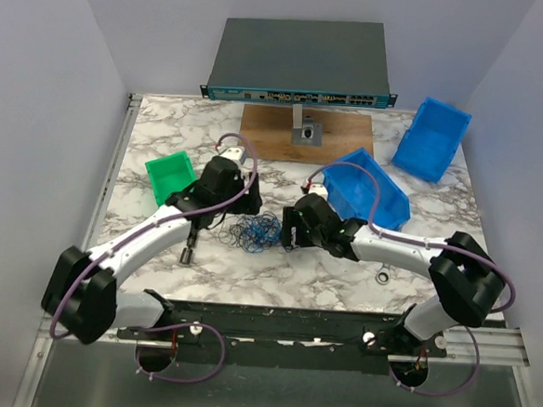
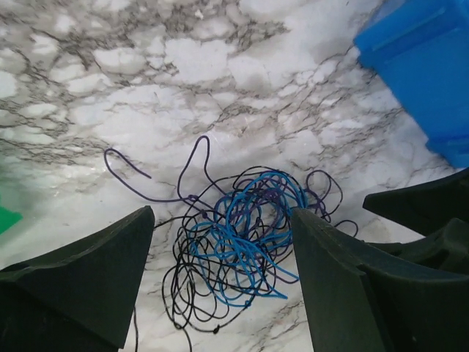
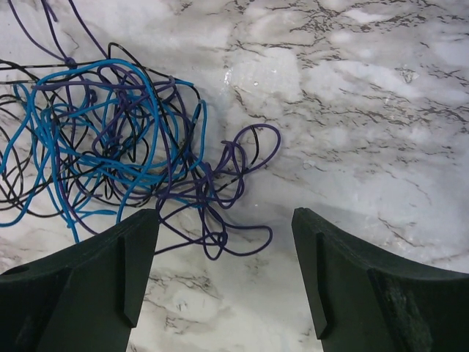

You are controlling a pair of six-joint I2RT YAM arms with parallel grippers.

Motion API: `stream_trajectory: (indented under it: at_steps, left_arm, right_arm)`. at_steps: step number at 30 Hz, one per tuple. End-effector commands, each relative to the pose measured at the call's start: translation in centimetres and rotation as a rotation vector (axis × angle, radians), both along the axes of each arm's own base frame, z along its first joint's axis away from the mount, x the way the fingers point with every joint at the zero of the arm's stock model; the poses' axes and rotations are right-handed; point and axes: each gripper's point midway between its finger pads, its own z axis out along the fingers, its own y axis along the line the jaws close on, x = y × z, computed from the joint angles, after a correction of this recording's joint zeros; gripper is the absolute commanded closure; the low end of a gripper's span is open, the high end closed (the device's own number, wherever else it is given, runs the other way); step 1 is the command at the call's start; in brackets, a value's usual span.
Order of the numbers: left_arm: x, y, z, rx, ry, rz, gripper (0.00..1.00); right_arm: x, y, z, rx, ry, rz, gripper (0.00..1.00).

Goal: Untangle the cables
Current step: Untie the cable.

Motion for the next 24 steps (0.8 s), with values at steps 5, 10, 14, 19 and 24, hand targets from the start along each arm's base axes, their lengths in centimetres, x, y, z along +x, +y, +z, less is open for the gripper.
stream_trajectory:
  at_steps: [5,10,14,19,24]
  left_arm:
    - [-1.2,-3.8,-8.4,0.042,0.237,-0.148,0.26]
    - [-2.5,-5.1,-11.1,-0.021,0.329,-0.186,0.44]
    - [-2.1,-3.5,-11.6,-0.029,0.328,-0.094,1.00]
    - [-0.9,1.2,-9.2,-0.120,0.215,0.093,1.00]
    - [-1.2,5.5,-7.2,-0.176,0.115,0.242,1.00]
  right_arm:
    - [1.0,3.0,-1.1,0.137,0.001,-0.036,0.21]
    - [0.8,2.1,-3.2,0.095,0.032,-0.080,0.37]
    - [1.1,-2.1,-3.2,-0.041,-0.014,-0.206,0.83]
    - [1.3,-8.8,-0.4,-0.198,-0.122,-0.404,0.99]
    - [0.8,-13.5,3.0,-0.213,-0.197,-0.563,0.99]
